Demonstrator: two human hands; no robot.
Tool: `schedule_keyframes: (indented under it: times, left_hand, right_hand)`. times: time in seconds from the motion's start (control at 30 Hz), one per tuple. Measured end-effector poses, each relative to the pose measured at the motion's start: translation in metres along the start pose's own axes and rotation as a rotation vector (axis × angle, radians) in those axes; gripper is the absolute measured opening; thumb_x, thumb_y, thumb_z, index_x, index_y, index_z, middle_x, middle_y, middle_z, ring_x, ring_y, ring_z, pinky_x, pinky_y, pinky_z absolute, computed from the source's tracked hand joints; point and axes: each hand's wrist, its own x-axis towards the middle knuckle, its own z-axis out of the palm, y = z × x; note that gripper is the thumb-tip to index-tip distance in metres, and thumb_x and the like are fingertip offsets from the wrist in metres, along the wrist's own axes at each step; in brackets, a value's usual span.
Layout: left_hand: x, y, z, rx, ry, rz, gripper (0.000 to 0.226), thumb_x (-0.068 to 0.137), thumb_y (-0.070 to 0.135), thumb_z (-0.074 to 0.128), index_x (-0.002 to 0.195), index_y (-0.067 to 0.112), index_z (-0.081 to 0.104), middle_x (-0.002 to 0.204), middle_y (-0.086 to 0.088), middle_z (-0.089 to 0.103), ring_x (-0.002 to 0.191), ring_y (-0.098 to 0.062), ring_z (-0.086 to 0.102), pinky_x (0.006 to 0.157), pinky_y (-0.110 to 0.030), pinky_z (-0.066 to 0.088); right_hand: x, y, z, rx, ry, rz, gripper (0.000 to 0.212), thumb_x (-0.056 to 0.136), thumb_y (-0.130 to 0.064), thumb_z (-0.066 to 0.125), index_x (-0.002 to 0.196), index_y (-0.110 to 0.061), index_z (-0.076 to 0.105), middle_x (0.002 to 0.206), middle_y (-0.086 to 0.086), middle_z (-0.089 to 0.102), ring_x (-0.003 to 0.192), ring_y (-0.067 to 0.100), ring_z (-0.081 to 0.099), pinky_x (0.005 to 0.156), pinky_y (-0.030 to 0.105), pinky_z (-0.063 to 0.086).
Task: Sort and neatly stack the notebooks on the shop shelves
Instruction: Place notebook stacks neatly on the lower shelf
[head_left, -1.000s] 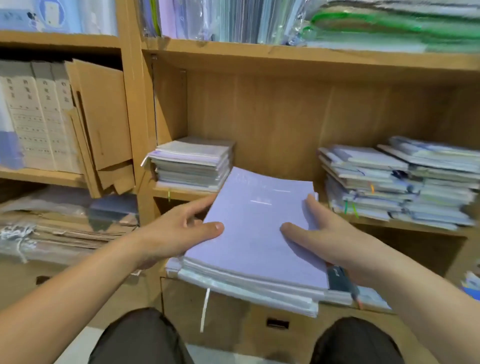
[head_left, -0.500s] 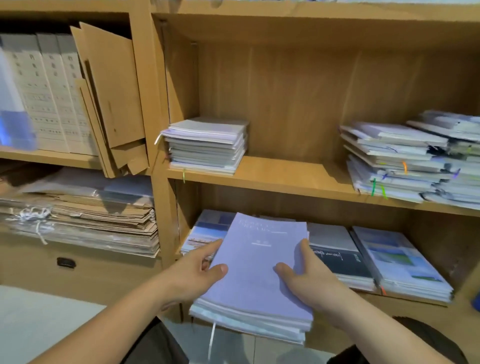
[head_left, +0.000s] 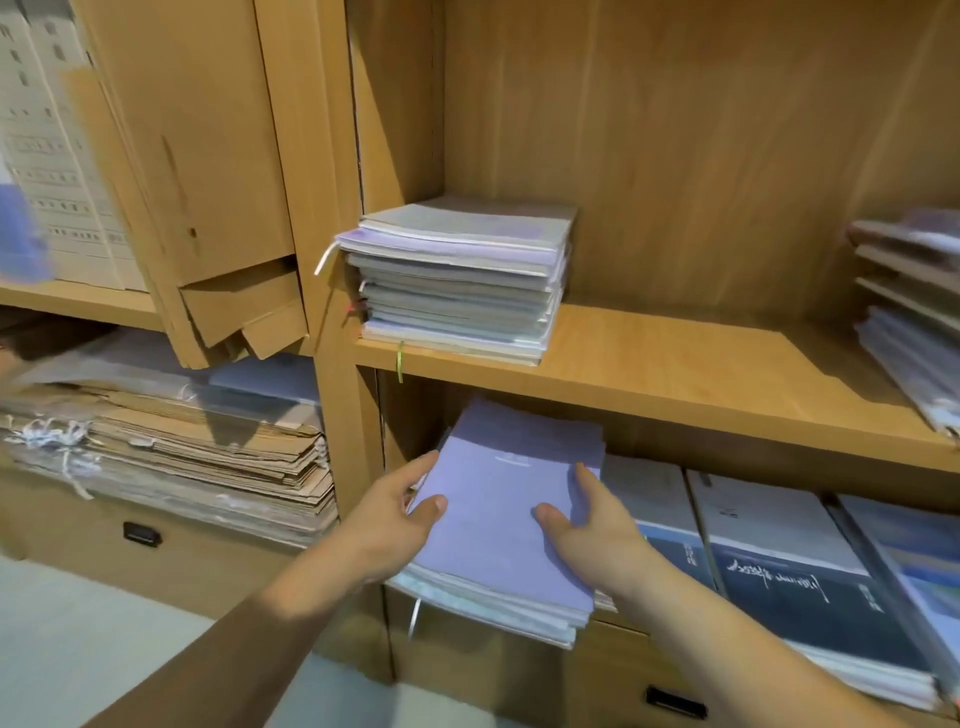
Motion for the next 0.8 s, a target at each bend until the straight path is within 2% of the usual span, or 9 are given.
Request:
schedule_keyframes:
  times: [0.13,0.2,0.27,0.37,0.47,0.57,0.67,0.73,0.8]
  left_hand:
    - [0.025,-0.018,-0.009,0.079,-0.012,0.004,0.050,0.106,0.015,0.052,0.148,0.040,0.039,0.122,0.046,0.058,0.114,0.027,0.049,0.088,0.004,0.039]
    - [0.032,-0.029,-0.010,0.071,0.018,-0.002,0.053,0.106,0.020,0.053,0.154,0.035,0.038,0.140,0.035,0.053,0.130,0.016,0.046,0.104,-0.007,0.038]
    - [0.043,-0.036,-0.012,0.091,0.081,-0.004,0.059,0.105,0.024,0.055,0.159,0.028,0.032,0.156,0.020,0.040,0.144,0.000,0.035,0.115,-0.021,0.029]
    - [0.058,-0.044,-0.015,0.127,0.115,-0.014,0.058,0.106,0.028,0.053,0.160,0.026,0.031,0.160,0.014,0.035,0.149,-0.009,0.029,0.117,-0.026,0.026]
    - [0.062,-0.062,-0.008,0.235,0.034,-0.101,0.053,0.108,0.027,0.048,0.159,0.026,0.034,0.162,0.007,0.036,0.150,-0.016,0.032,0.120,-0.032,0.028]
    - [0.063,-0.074,0.000,0.362,0.000,-0.141,0.049,0.108,0.023,0.045,0.157,0.023,0.038,0.161,-0.003,0.039,0.145,-0.023,0.041,0.111,-0.027,0.037]
    - [0.061,-0.071,0.000,0.389,0.009,-0.122,0.051,0.108,0.028,0.047,0.157,0.024,0.037,0.161,-0.001,0.040,0.143,-0.023,0.044,0.107,-0.026,0.040]
    - [0.056,-0.071,-0.003,0.397,0.011,-0.122,0.056,0.107,0.033,0.050,0.159,0.025,0.032,0.163,0.001,0.037,0.146,-0.021,0.040,0.113,-0.031,0.038]
    - [0.047,-0.073,-0.010,0.416,-0.036,-0.145,0.075,0.099,0.050,0.058,0.162,0.028,0.023,0.165,0.008,0.031,0.149,-0.018,0.035,0.116,-0.032,0.035]
  right_hand:
    - [0.041,-0.002,0.014,-0.030,0.050,-0.018,0.080,0.100,-0.038,0.063,0.163,-0.024,0.015,0.168,-0.006,0.020,0.155,0.021,0.020,0.114,0.029,0.028]
    - [0.055,-0.002,0.019,-0.015,0.050,-0.016,0.080,0.100,-0.038,0.064,0.163,-0.024,0.017,0.168,-0.004,0.023,0.154,0.023,0.023,0.113,0.029,0.030]
    - [0.068,-0.002,0.024,0.010,0.036,-0.014,0.079,0.100,-0.036,0.063,0.163,-0.024,0.017,0.168,-0.003,0.023,0.154,0.025,0.025,0.106,0.027,0.032]
    - [0.079,-0.004,0.030,-0.005,0.024,0.006,0.075,0.103,-0.036,0.059,0.163,-0.023,0.016,0.167,0.000,0.026,0.150,0.030,0.032,0.098,0.028,0.038]
    - [0.078,0.004,0.042,-0.112,-0.063,0.043,0.075,0.102,-0.033,0.060,0.163,-0.020,0.019,0.166,0.002,0.029,0.149,0.030,0.035,0.111,0.037,0.041]
    - [0.071,0.015,0.051,-0.144,-0.173,0.093,0.074,0.101,-0.030,0.063,0.162,-0.025,0.023,0.168,-0.004,0.024,0.152,0.027,0.029,0.114,0.035,0.037]
    - [0.065,0.016,0.050,-0.078,-0.124,0.112,0.072,0.100,-0.032,0.066,0.161,-0.029,0.028,0.166,-0.006,0.027,0.149,0.028,0.035,0.113,0.037,0.042]
    - [0.061,0.018,0.046,-0.093,-0.118,0.109,0.073,0.097,-0.040,0.067,0.160,-0.031,0.030,0.166,-0.007,0.029,0.149,0.026,0.036,0.116,0.041,0.041]
    - [0.054,0.022,0.043,-0.097,-0.160,0.091,0.089,0.086,-0.056,0.074,0.160,-0.033,0.030,0.165,-0.011,0.029,0.150,0.021,0.034,0.119,0.040,0.037]
